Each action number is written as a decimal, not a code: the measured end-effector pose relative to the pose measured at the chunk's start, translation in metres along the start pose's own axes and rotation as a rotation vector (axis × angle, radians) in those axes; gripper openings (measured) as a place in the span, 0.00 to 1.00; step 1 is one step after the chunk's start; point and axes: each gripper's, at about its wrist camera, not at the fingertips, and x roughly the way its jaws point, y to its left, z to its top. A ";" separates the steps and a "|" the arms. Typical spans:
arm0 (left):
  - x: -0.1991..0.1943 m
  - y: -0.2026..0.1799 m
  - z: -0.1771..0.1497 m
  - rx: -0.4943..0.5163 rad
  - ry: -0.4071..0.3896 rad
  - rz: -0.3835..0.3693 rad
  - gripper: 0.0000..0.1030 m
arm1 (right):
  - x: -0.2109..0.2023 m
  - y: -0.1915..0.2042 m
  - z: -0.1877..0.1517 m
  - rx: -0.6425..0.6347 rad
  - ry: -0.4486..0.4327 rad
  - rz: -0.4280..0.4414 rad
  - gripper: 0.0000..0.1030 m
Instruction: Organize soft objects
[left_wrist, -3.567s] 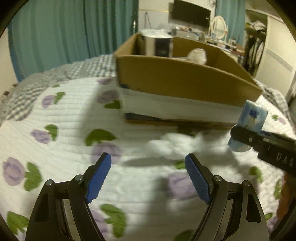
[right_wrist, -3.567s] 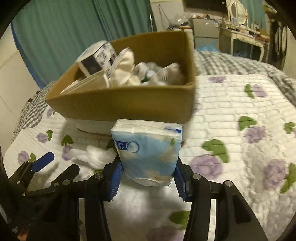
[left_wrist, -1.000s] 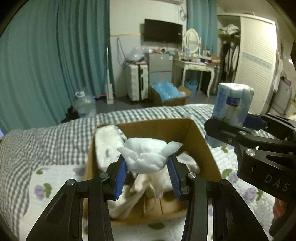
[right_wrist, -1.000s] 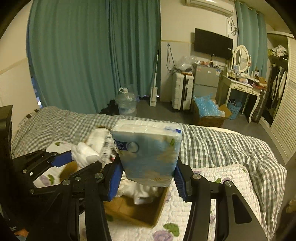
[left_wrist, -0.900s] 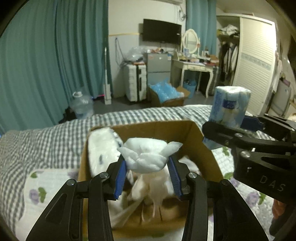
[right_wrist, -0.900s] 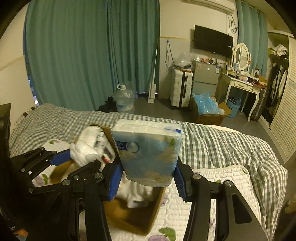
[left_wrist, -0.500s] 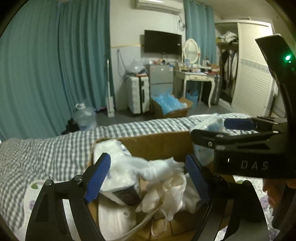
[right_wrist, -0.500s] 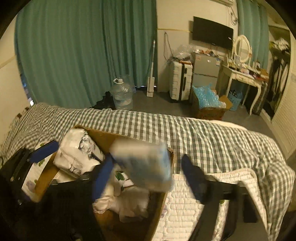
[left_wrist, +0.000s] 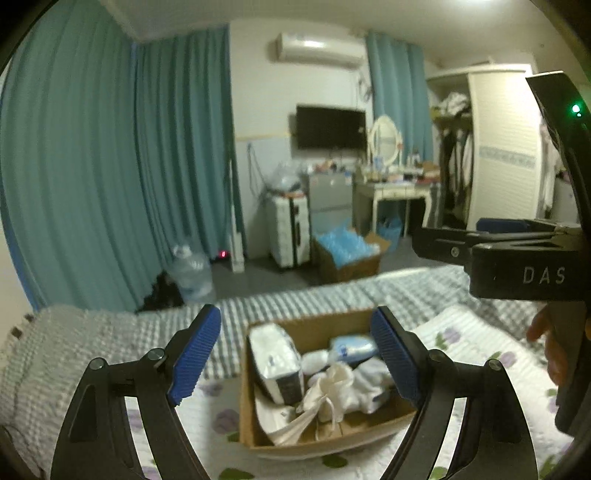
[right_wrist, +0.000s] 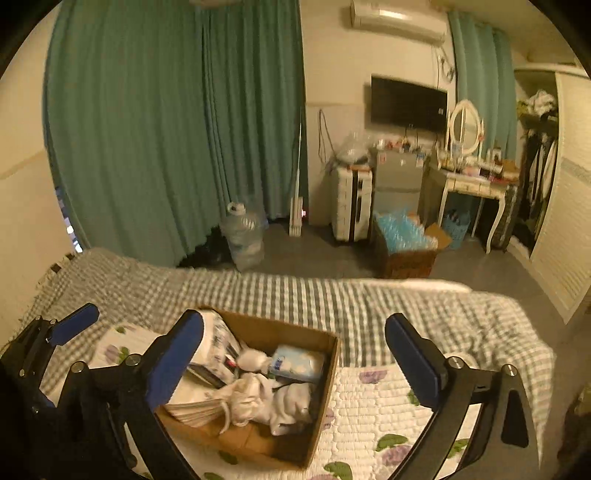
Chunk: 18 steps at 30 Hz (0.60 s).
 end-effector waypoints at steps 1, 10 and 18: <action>-0.020 -0.001 0.008 0.011 -0.028 0.008 0.82 | -0.014 0.002 0.004 -0.005 -0.019 0.001 0.99; -0.151 0.005 0.037 -0.020 -0.201 0.087 1.00 | -0.185 0.034 0.023 -0.047 -0.246 -0.043 1.00; -0.214 0.020 -0.007 -0.115 -0.280 0.147 1.00 | -0.276 0.057 -0.047 -0.065 -0.379 -0.014 1.00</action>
